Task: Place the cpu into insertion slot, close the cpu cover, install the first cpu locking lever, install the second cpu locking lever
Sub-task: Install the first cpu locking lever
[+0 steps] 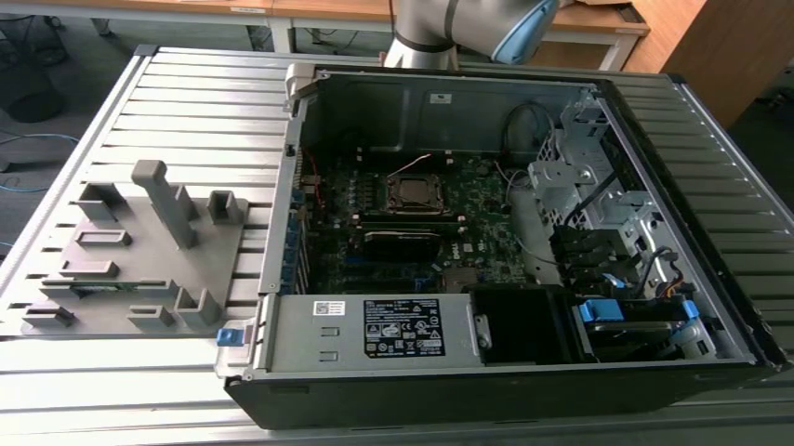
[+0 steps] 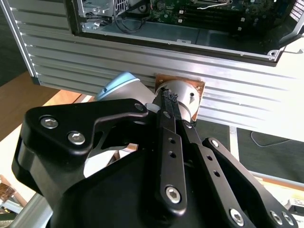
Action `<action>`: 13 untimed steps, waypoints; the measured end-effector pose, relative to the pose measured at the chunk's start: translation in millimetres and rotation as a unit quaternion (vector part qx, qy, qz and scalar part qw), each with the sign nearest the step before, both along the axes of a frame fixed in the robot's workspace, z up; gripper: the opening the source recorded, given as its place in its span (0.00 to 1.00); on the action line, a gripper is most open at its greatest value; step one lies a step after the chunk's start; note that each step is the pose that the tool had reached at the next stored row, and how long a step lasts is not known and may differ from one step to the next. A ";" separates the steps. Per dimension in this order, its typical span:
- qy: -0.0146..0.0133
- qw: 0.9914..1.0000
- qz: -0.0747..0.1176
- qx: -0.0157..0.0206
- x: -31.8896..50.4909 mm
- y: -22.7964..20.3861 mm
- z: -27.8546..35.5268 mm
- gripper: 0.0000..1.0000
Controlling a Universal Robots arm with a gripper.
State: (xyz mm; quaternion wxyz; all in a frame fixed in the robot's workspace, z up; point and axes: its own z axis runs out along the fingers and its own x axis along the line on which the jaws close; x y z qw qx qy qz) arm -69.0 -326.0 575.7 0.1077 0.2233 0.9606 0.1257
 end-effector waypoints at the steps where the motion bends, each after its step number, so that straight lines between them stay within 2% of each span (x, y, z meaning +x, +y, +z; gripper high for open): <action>1: 0.000 1.000 0.000 0.000 0.0 0.0 -1.8 0.11; 6: 0.000 1.000 0.000 0.000 0.0 0.0 -10.3 0.11; 7: 0.000 1.000 0.000 0.000 0.0 0.0 -15.0 0.11; 13: 0.000 1.000 0.000 0.000 0.0 0.0 -25.9 0.11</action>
